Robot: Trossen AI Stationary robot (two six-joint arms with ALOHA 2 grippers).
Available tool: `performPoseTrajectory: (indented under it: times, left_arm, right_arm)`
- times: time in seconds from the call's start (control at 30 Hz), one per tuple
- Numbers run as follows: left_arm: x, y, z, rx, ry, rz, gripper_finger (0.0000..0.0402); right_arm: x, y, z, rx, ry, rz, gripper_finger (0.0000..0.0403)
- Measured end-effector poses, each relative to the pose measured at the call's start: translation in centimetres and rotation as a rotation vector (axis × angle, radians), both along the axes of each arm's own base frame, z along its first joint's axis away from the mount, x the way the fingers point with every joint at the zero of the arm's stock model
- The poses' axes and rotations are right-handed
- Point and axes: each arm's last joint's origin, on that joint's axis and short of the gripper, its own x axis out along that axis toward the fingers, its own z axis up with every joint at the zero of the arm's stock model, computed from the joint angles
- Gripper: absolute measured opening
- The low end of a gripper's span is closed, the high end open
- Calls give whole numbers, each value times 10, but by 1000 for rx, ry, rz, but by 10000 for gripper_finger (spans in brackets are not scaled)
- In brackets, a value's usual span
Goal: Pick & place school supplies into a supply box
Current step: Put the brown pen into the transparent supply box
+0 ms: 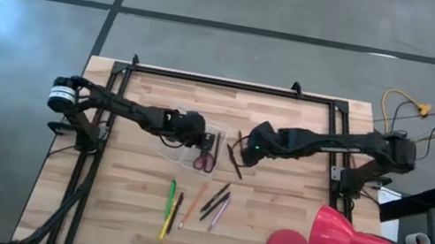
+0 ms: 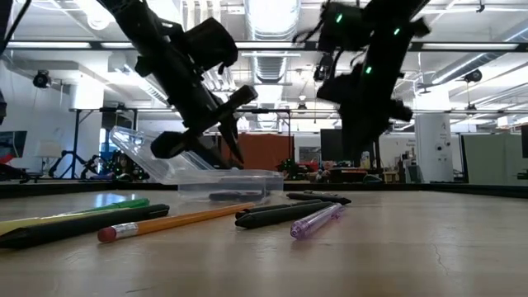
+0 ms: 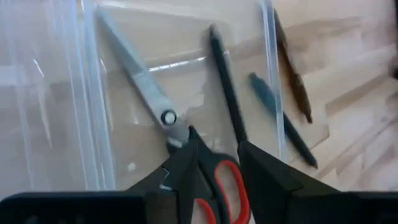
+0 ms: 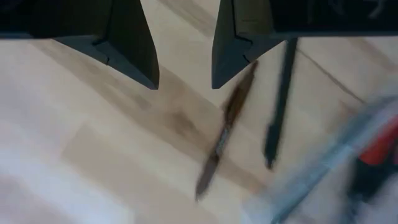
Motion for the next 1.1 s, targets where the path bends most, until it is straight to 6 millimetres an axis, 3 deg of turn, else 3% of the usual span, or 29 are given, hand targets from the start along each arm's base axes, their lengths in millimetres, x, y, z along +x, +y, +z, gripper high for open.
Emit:
performPoseTrajectory:
  times: [0.13,0.33,0.63,0.77,0.93,1.1]
  left_arm:
    - [-6,-1,19,22,-53,-33,120]
    - [-29,-5,54,146,-81,-132,122]
    - [-65,-11,81,197,-132,-130,122]
    - [-75,-13,85,216,-155,-140,122]
    - [-87,-16,85,256,-161,-189,123]
    - [-98,-24,85,217,-170,-243,123]
  right_arm:
    - [22,-7,-21,29,71,-14,139]
    - [55,-14,-35,65,89,-11,139]
    - [69,-31,-73,125,189,-16,138]
    - [71,-37,-85,142,226,6,116]
    - [70,-38,-83,127,236,20,29]
    - [60,-36,-61,158,217,28,16]
